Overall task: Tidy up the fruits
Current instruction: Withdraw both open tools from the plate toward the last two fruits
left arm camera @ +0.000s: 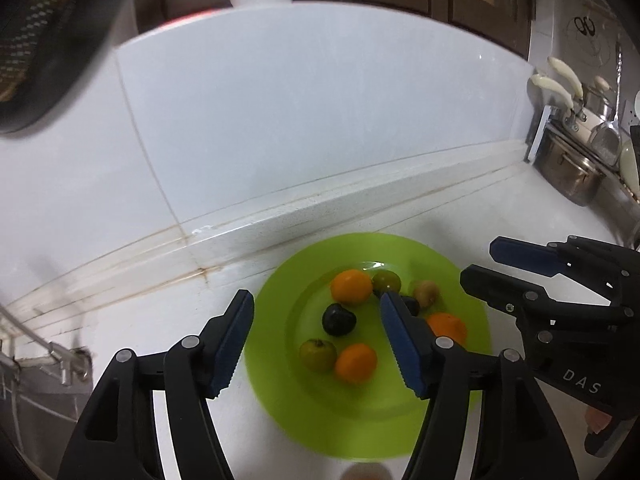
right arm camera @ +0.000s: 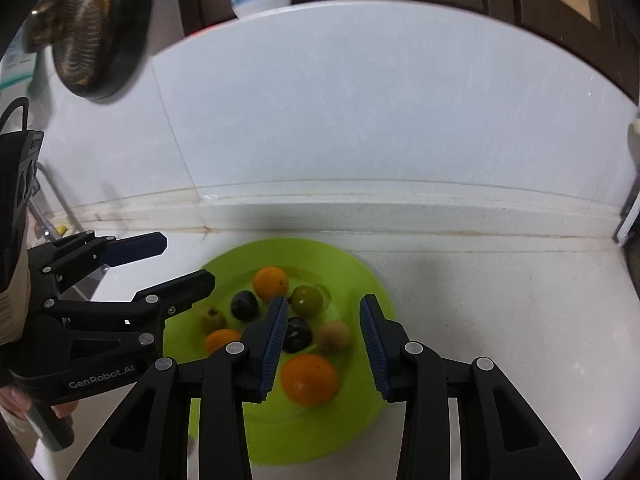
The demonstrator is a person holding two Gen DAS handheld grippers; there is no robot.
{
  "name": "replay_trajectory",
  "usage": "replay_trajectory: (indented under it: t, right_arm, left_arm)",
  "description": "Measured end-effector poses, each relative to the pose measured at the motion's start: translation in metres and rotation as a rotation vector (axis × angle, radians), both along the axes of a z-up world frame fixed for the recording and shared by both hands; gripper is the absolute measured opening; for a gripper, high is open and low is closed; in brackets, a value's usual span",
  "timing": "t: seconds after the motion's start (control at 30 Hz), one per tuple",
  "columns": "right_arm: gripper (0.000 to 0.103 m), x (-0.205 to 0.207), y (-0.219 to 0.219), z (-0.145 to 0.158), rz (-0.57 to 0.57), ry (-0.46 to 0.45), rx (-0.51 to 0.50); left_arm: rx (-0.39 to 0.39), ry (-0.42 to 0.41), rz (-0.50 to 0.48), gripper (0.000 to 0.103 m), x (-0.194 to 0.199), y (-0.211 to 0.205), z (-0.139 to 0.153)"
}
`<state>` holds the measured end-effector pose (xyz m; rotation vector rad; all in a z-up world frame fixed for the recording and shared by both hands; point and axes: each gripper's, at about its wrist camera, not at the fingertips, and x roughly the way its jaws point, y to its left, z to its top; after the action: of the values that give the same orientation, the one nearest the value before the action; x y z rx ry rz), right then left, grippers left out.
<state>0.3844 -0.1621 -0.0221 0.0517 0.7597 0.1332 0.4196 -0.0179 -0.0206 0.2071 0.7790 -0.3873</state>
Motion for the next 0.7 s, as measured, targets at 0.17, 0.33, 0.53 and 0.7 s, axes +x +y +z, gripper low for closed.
replay_trajectory:
  t: [0.17, 0.33, 0.53, 0.7]
  right_arm:
    - [0.039, -0.020, 0.008, 0.012, 0.010, -0.024, 0.003]
    - [0.043, -0.044, 0.017, 0.023, 0.025, -0.045, 0.011]
    - [0.045, -0.068, 0.030, 0.035, 0.044, -0.075, 0.020]
    - [0.045, -0.085, 0.045, 0.040, 0.068, -0.099, 0.006]
  left_arm:
    - [-0.013, -0.025, 0.020, 0.069, -0.023, 0.014, 0.015]
    - [-0.017, -0.060, 0.033, 0.076, -0.048, 0.027, 0.027]
    - [-0.020, -0.100, 0.059, 0.080, -0.076, 0.040, 0.043]
    - [-0.019, -0.122, 0.093, 0.082, -0.097, 0.055, 0.047]
